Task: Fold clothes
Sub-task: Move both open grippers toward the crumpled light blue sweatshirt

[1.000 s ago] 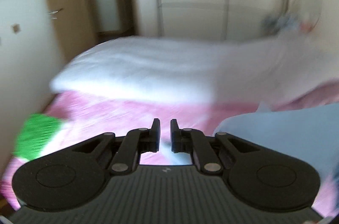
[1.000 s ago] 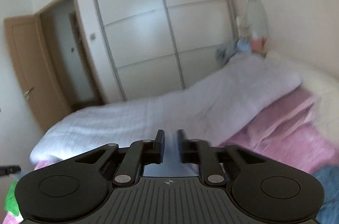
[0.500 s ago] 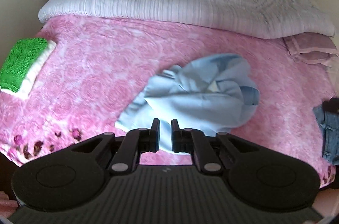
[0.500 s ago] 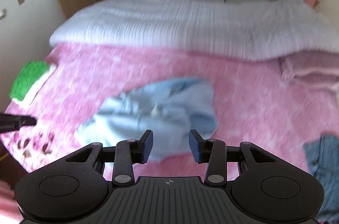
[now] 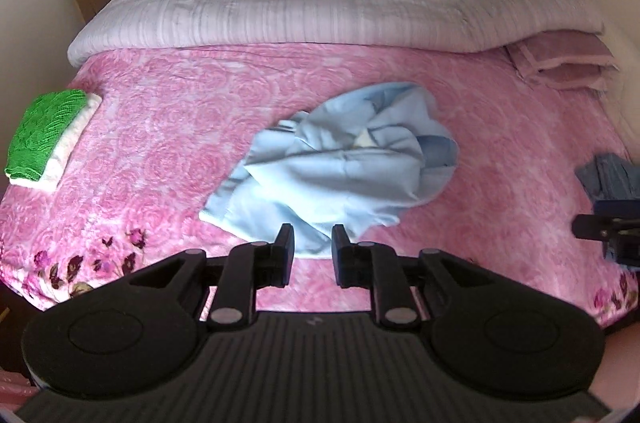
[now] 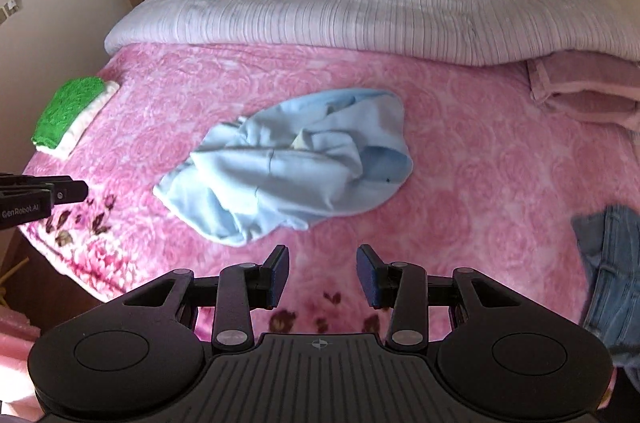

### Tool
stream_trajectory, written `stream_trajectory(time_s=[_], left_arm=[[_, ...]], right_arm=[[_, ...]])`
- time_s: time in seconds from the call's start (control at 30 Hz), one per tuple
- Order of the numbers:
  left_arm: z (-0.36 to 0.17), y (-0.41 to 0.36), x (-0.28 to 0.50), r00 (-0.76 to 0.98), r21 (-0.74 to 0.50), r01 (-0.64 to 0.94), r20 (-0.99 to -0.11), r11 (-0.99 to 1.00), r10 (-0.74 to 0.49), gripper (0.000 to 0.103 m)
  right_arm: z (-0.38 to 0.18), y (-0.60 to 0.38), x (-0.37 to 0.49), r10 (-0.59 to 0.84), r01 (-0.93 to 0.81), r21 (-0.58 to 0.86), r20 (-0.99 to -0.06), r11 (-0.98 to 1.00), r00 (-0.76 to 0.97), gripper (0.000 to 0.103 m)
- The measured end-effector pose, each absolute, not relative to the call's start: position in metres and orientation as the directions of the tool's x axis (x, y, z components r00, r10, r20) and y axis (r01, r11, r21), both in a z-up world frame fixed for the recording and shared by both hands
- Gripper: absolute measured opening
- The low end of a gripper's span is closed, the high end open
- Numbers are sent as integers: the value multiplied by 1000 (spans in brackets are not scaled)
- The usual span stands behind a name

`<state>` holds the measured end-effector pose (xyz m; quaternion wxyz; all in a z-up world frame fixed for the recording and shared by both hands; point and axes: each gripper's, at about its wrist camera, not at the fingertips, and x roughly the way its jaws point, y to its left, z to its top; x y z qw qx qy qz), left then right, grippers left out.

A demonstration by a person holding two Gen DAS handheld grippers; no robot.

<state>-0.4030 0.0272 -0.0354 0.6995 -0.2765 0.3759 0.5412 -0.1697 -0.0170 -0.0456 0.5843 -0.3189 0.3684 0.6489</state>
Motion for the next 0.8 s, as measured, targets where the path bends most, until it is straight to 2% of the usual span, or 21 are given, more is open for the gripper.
stream_trajectory(time_s=[0.5, 0.8], left_arm=[[-41, -66, -401, 109, 49, -963, -829, 265, 549, 21], [-37, -96, -415, 104, 46, -968, -819, 246, 565, 24]], right_arm=[[-59, -105, -177, 493, -993, 109, -863, -44, -116, 41], [-55, -133, -187, 506, -993, 101, -855, -54, -114, 41]])
